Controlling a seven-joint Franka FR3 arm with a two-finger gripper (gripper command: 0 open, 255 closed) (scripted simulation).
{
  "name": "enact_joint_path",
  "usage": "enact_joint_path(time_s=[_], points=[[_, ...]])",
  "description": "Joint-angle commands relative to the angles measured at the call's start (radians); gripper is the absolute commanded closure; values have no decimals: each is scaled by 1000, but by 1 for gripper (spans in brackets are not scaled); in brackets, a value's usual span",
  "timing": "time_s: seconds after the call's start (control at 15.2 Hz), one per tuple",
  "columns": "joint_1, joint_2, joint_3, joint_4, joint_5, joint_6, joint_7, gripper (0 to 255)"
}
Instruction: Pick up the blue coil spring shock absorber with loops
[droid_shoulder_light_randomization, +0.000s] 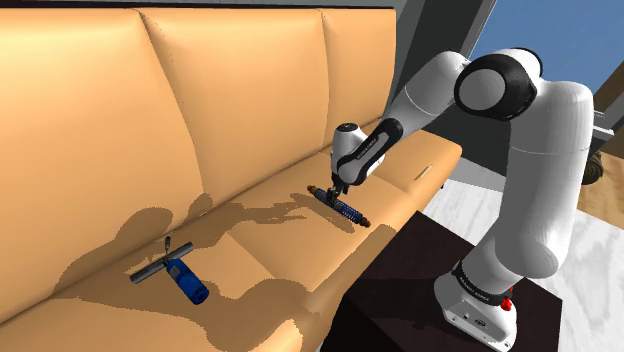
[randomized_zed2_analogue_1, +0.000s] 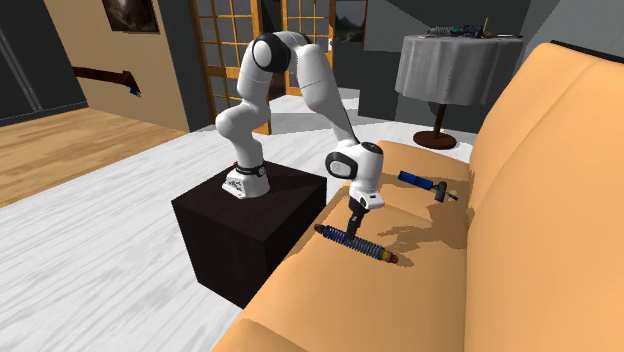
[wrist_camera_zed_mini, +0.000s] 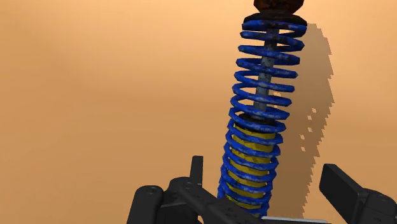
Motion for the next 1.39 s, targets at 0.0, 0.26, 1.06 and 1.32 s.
enact_joint_path(time_s=[0.0, 0.26, 1.06, 1.32], points=[[-2, 39, -3, 17, -3, 24, 0, 0], [0, 95, -6, 33, -6, 64, 6, 0], [0, 115, -7, 39, -7, 78, 8, 255], [-1, 75, -5, 27, -5, 50, 4, 255]])
